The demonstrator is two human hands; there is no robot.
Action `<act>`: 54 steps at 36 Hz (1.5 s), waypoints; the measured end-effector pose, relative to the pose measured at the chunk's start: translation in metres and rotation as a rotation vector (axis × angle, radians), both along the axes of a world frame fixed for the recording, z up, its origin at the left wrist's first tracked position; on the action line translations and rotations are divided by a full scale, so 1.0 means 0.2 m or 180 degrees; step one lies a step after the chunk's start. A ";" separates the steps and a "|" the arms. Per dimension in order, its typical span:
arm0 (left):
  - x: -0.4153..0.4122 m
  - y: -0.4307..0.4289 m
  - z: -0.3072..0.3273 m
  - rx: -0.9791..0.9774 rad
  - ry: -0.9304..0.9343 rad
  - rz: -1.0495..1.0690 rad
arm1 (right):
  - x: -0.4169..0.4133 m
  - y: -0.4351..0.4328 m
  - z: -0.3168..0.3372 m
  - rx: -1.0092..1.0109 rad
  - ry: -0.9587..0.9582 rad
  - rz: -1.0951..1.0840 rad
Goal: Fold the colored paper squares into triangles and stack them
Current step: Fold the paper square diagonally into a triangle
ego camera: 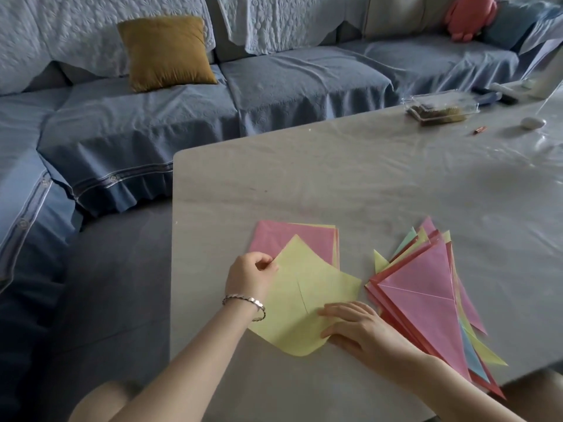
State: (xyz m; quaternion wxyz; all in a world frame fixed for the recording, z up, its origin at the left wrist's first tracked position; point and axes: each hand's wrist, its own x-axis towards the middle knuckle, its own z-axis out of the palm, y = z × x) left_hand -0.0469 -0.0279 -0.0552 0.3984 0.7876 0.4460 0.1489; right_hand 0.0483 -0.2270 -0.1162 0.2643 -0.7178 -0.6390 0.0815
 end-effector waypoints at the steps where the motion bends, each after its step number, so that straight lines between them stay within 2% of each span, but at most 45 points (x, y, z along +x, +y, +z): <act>1: 0.00 -0.01 0.01 0.0070 -0.0127 -0.0005 | 0.00 0.01 0.03 0.0065 0.0271 -0.0091; 3: -0.01 -0.03 0.05 0.0137 -0.0468 -0.0099 | 0.00 0.02 0.11 0.0308 0.0799 -0.0364; 7: -0.06 -0.06 0.13 0.0088 -0.0926 -0.0386 | 0.01 0.10 0.32 0.0945 0.1374 -0.0862; 12: -0.13 -0.09 0.24 -0.0116 -0.1146 -0.0731 | 0.03 0.15 0.50 0.0911 0.1639 -0.1005; 18: -0.17 -0.11 0.29 -0.0459 -0.1172 -0.0768 | -0.01 0.16 0.59 0.0995 0.2433 -0.1249; 22: -0.18 -0.13 0.30 -0.0628 -0.1100 -0.0767 | -0.05 0.16 0.58 0.1132 0.2519 -0.1467; 28: -0.16 -0.20 0.36 -0.0282 -0.1437 -0.0744 | -0.06 0.15 0.58 0.1204 0.2585 -0.1750; 36: -0.12 -0.28 0.35 0.0773 -0.1546 -0.0717 | -0.09 0.13 0.63 0.1334 0.2375 -0.2007; 46: -0.13 -0.31 0.35 0.0839 -0.1818 -0.0771 | -0.13 0.11 0.67 0.1735 0.2563 -0.1998; 54: -0.15 -0.32 0.37 0.0678 -0.1831 -0.0728 | -0.14 0.11 0.70 0.1790 0.2532 -0.1944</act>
